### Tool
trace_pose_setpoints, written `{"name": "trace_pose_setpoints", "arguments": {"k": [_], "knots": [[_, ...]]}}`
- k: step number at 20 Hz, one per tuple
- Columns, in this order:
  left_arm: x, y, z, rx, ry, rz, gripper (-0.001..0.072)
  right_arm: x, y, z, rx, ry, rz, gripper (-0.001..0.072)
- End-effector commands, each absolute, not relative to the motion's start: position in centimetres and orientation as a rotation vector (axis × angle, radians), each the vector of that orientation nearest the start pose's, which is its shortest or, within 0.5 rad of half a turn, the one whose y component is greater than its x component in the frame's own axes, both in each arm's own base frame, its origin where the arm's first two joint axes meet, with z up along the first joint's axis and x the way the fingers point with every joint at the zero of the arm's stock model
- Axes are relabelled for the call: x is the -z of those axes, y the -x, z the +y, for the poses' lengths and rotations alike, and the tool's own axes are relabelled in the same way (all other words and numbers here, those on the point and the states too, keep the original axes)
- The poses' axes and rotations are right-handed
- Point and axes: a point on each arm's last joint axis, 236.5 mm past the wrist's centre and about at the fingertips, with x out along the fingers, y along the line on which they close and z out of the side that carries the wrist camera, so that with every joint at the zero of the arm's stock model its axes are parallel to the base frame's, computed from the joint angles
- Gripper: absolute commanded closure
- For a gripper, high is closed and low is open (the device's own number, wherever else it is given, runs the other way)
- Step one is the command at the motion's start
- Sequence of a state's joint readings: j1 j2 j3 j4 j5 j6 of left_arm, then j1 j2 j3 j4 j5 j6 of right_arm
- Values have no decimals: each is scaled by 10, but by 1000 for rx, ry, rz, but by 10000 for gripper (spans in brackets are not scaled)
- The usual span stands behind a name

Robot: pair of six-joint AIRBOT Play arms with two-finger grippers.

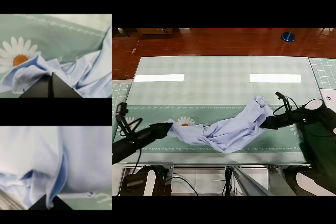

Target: Fold the shirts.

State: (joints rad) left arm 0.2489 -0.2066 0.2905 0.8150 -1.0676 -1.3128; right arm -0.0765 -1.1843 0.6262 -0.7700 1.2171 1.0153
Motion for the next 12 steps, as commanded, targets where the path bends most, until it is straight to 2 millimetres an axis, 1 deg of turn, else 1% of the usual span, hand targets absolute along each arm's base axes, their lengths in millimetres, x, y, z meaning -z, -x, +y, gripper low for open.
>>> {"name": "trace_pose_setpoints", "arguments": {"k": [1,2,3,4,5,6,7,8,9,11,12], "knots": [[-129,-251,-73,278,459,521,689,-53,-268,155,-839,-538,1207,685],[-181,-259,-64,258,428,376,689,-104,-283,149,-832,-545,1063,685],[-244,-261,-53,232,397,203,689,-161,-296,138,-793,-542,898,685],[-306,-253,-44,210,369,32,689,-217,-303,124,-729,-523,743,685],[-357,-239,-38,194,346,-111,689,-266,-303,112,-667,-496,608,686],[-401,-222,-34,182,321,-229,689,-318,-299,101,-608,-463,463,686],[-436,-202,-34,174,284,-322,689,-360,-289,96,-570,-431,351,686],[-459,-185,-36,169,243,-372,689,-395,-278,94,-543,-407,264,686],[-476,-170,-40,169,205,-406,689,-425,-265,94,-525,-393,198,686],[-494,-147,-51,184,143,-422,689,-464,-242,102,-519,-374,121,686],[-498,-137,-57,190,107,-411,689,-476,-232,106,-517,-364,101,686]]}}
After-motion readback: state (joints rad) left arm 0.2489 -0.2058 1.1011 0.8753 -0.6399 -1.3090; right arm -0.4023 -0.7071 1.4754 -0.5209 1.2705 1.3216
